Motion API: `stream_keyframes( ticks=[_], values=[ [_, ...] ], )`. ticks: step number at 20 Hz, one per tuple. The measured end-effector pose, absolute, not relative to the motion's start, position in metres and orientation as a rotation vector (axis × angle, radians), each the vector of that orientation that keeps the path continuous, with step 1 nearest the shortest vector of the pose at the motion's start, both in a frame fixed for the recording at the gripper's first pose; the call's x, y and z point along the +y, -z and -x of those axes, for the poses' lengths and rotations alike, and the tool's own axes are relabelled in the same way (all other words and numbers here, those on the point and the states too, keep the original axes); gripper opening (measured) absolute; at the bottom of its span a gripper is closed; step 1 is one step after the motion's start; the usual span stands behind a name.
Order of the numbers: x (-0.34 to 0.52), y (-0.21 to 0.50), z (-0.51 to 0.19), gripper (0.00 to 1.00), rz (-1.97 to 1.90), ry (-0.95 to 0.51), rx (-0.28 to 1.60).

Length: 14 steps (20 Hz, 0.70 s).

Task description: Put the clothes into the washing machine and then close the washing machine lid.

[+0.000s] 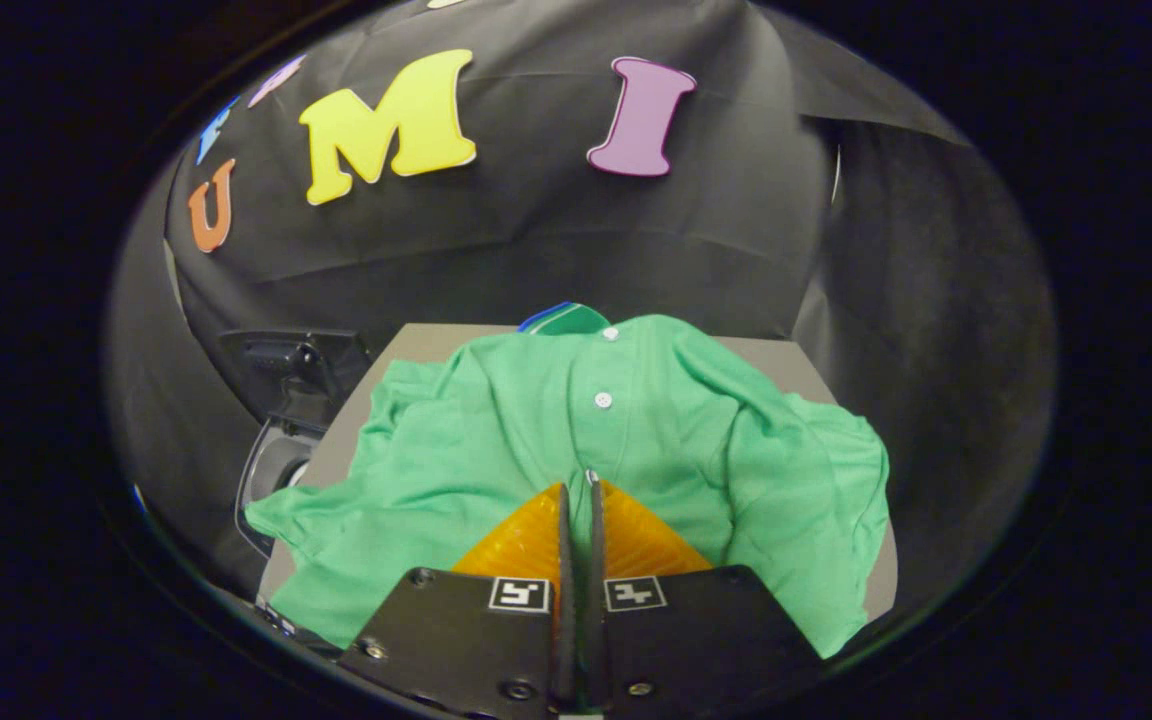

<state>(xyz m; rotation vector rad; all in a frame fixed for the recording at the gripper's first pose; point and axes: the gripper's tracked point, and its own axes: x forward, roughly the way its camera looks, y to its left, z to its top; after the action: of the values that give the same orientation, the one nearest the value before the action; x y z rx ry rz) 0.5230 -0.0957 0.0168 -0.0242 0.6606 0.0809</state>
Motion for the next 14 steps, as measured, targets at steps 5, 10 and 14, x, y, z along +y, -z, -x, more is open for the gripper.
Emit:
stream_keyframes(
  ticks=[5, 10, 14],
  values=[
    [-0.095, -0.044, -0.524, 0.05, 0.039, -0.082, 0.625],
    [-0.087, -0.109, -0.516, 0.05, 0.021, -0.111, 0.546],
    [-0.072, -0.135, -0.504, 0.05, -0.032, -0.168, 0.552]
  ],
)
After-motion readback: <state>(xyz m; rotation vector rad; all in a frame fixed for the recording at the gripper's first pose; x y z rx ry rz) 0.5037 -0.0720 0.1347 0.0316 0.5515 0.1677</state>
